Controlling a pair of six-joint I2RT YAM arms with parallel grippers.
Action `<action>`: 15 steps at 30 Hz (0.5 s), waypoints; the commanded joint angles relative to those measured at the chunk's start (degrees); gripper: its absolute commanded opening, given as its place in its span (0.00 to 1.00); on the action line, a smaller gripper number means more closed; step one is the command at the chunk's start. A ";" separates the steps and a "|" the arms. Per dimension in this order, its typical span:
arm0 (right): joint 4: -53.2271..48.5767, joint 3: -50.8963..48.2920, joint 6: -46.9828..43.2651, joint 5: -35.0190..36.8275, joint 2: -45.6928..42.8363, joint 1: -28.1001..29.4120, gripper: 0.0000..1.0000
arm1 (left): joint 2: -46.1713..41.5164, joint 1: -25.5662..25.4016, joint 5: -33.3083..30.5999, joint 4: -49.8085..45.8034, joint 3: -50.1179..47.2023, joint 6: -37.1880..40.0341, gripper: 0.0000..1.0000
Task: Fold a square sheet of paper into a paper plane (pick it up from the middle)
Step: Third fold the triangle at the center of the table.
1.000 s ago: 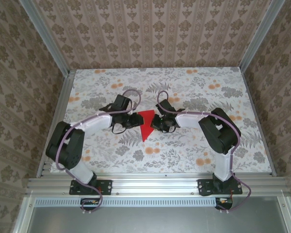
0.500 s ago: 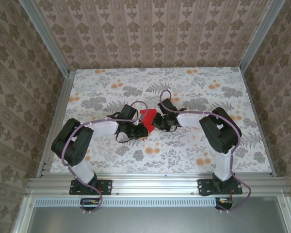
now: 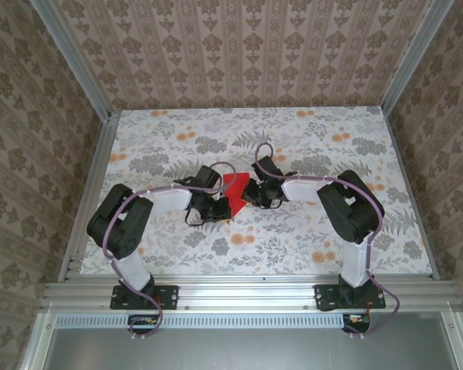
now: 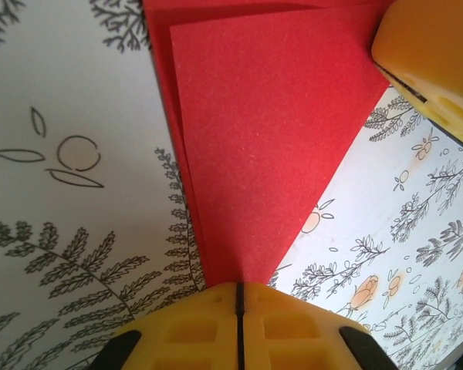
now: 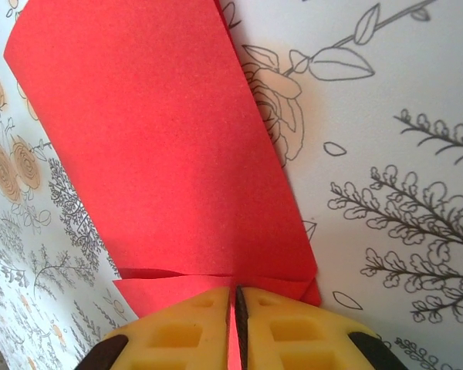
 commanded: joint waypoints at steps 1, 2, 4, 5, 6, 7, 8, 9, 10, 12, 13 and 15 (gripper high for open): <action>0.83 -1.06 -2.54 -1.38 -0.85 -0.46 0.15 | 2.68 -0.25 -4.28 -4.88 0.83 2.07 0.07; 1.55 -0.65 -3.05 -2.50 -1.44 -0.24 0.14 | 2.89 -0.24 -4.57 -5.33 0.97 2.11 0.06; 1.85 0.12 -3.64 -3.72 -1.93 0.51 0.14 | 2.90 -0.25 -4.85 -5.78 1.25 2.25 0.05; 1.71 0.47 -3.62 -4.02 -1.87 0.96 0.13 | 2.90 -0.25 -5.02 -5.88 1.27 2.33 0.05; 1.79 0.62 -3.47 -4.49 -1.58 1.38 0.10 | 2.89 -0.25 -5.05 -5.97 1.31 2.45 0.04; 1.89 0.72 -3.10 -4.90 -1.29 1.69 0.09 | 2.89 -0.25 -5.06 -6.03 1.41 2.41 0.04; 1.81 0.67 -2.68 -5.04 -0.58 1.95 0.06 | 2.89 -0.25 -5.04 -5.96 1.35 2.38 0.03; 2.16 0.48 -2.40 -5.08 -0.10 2.13 0.04 | 2.96 -0.25 -5.04 -5.96 1.40 2.35 0.02; 2.49 0.20 -2.11 -5.21 0.49 2.30 0.03 | 2.98 -0.25 -5.04 -5.96 1.32 2.42 0.02; 2.86 -0.32 -1.74 -5.58 1.26 2.29 0.01 | 3.07 -0.20 -5.13 -6.09 1.38 2.54 0.01; 2.85 -0.50 -1.73 -5.78 1.59 2.28 0.01 | 3.15 -0.25 -5.13 -6.22 1.48 2.62 0.01; 1.36 -0.28 -2.38 -4.85 1.87 2.21 0.01 | 3.24 -0.25 -5.17 -6.45 1.42 2.69 0.01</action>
